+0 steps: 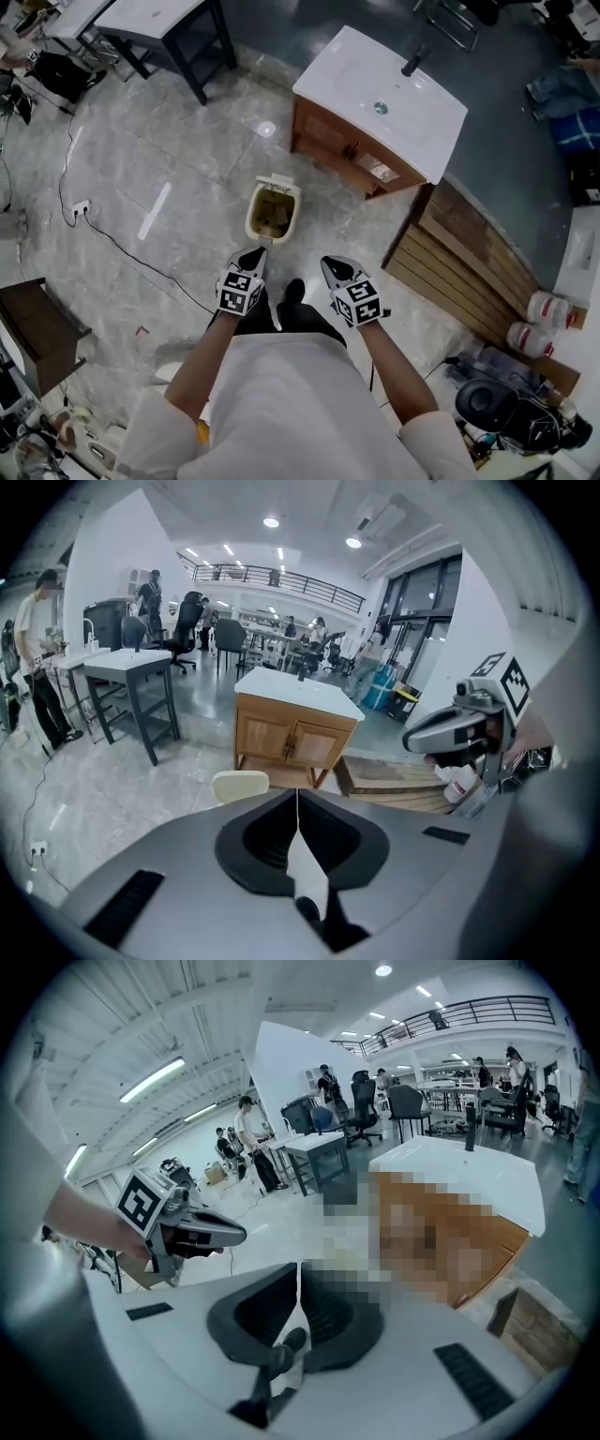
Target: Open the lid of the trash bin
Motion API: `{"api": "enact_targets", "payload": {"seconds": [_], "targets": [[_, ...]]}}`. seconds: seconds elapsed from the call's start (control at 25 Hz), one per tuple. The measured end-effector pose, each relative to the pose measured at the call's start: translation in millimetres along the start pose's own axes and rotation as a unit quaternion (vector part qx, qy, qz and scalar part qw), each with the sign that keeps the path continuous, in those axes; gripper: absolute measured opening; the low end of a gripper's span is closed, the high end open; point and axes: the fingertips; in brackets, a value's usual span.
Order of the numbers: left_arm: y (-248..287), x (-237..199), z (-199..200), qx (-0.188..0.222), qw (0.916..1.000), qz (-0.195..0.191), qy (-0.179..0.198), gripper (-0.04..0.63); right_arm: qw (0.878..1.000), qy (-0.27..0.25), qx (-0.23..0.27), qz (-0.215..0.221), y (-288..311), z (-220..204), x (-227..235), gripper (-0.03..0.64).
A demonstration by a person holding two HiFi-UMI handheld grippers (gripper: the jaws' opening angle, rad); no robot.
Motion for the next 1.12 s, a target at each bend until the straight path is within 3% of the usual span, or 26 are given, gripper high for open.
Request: {"api": "enact_targets", "payload": {"seconds": [0.6,1.12], "targets": [[-102.2,37.2,81.6,0.102,0.9942,0.014,0.029,0.018,0.996,-0.075,0.056,0.007,-56.1,60.9,6.2,0.035],[-161.1,19.2,95.1,0.151,0.9873,0.035,0.032,0.018,0.987,-0.129,0.097,0.003,-82.1,92.6,-22.3,0.035]]}}
Point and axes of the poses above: the fingertips, and each gripper's own axes: y forward along the fingers, x to its right, z out of its top, and after that the axes turned 1 degree about x, right-handed
